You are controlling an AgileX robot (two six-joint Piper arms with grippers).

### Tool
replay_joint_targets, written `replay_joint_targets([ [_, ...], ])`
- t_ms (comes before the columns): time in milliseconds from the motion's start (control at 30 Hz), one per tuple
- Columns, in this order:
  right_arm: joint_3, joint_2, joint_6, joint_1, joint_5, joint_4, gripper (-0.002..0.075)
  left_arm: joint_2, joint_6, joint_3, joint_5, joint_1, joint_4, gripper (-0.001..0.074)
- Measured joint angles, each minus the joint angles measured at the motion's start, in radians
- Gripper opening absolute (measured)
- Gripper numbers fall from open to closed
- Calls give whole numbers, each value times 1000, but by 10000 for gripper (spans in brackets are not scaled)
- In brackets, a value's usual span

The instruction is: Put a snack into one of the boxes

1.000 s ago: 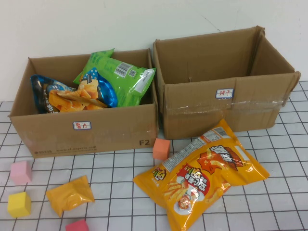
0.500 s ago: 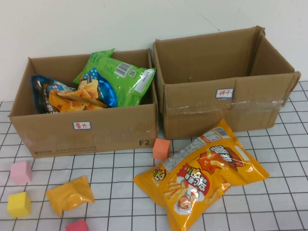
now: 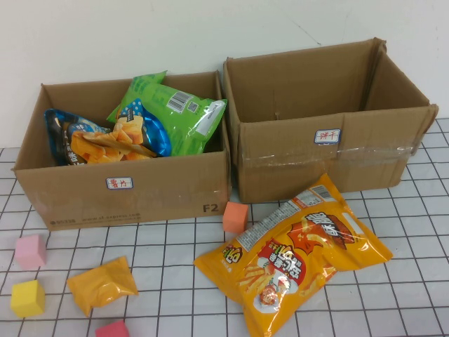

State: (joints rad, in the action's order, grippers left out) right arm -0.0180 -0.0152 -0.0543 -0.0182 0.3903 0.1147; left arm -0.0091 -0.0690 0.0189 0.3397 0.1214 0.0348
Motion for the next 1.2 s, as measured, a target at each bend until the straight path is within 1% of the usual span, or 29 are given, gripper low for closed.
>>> replay_joint_targets([
  [333,0,0,0,0,0,0,1,0,0,0,-7,0,-4,-1],
  [500,-2,0,0,0,-32,0,1,0,0,8,-78,0,-7,-1],
  [600,-10,0,0,0,-99,0,1,0,0,8,-178,0,-7,-1],
  [700,-10,0,0,0,-205,0,1,0,0,8,-289,0,-7,-1],
  [967,-10,0,2,0,-491,0,1,0,0,8,-649,0,-7,-1],
  [1067,-10,0,2,0,-526,0,1,0,0,8,-693,0,-7,-1],
  [1200,-10,0,-1,0,-573,0,1,0,1,8,-701,0,-3,-1],
])
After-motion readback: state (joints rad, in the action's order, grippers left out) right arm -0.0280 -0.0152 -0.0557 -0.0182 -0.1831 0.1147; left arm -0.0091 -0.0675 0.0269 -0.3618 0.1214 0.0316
